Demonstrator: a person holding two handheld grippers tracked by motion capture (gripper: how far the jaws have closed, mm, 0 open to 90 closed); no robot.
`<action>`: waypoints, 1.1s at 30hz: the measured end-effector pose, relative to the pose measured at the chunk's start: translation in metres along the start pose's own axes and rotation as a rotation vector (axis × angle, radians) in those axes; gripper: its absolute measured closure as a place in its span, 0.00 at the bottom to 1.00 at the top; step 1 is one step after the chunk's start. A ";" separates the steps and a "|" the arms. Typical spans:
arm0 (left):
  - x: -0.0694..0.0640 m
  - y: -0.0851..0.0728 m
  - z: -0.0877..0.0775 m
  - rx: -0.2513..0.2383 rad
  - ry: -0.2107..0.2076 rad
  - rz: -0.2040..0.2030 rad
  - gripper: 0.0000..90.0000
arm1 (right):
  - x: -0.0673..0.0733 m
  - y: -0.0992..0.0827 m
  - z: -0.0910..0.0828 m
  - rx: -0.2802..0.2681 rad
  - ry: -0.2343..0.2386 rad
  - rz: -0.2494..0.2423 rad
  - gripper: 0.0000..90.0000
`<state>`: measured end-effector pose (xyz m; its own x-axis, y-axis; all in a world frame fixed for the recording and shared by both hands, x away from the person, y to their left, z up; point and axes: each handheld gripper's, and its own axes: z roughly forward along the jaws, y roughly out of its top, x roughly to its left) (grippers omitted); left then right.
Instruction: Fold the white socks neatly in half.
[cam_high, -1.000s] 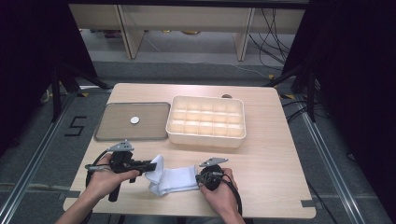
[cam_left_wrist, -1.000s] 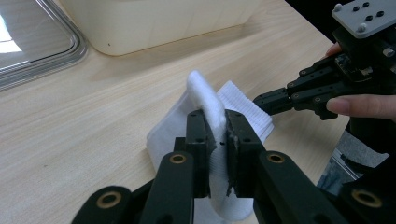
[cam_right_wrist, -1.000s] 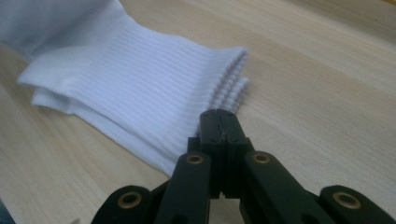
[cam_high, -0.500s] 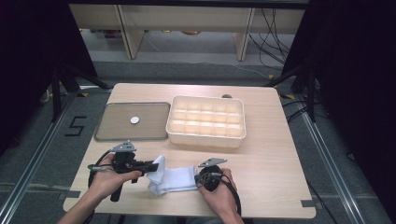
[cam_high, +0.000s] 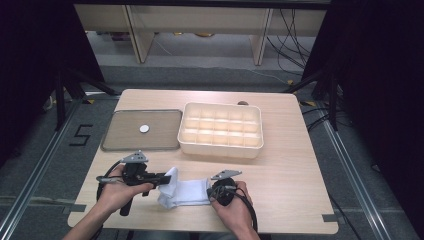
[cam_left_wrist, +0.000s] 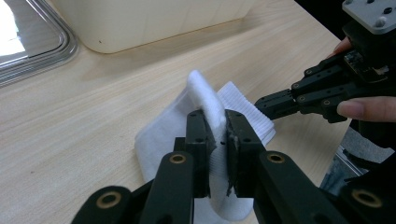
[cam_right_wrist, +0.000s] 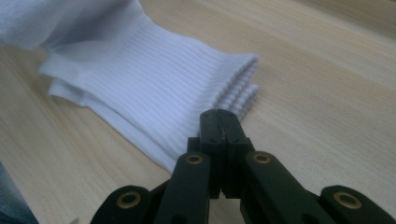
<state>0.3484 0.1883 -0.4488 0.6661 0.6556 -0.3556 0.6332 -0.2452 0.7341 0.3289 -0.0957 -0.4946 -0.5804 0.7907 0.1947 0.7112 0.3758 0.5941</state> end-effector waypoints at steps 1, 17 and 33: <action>0.000 0.000 0.000 0.000 0.000 0.000 0.89 | 0.000 0.000 0.000 0.000 0.000 0.000 1.00; -0.003 0.000 0.008 0.008 -0.021 0.007 0.89 | 0.003 0.001 -0.001 -0.014 0.012 -0.019 1.00; -0.007 0.001 0.016 0.022 -0.025 0.022 0.89 | 0.004 -0.001 0.001 0.003 0.010 0.001 1.00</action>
<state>0.3506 0.1723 -0.4544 0.6895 0.6316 -0.3545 0.6269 -0.2752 0.7289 0.3260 -0.0924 -0.4947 -0.5835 0.7863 0.2034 0.7132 0.3762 0.5915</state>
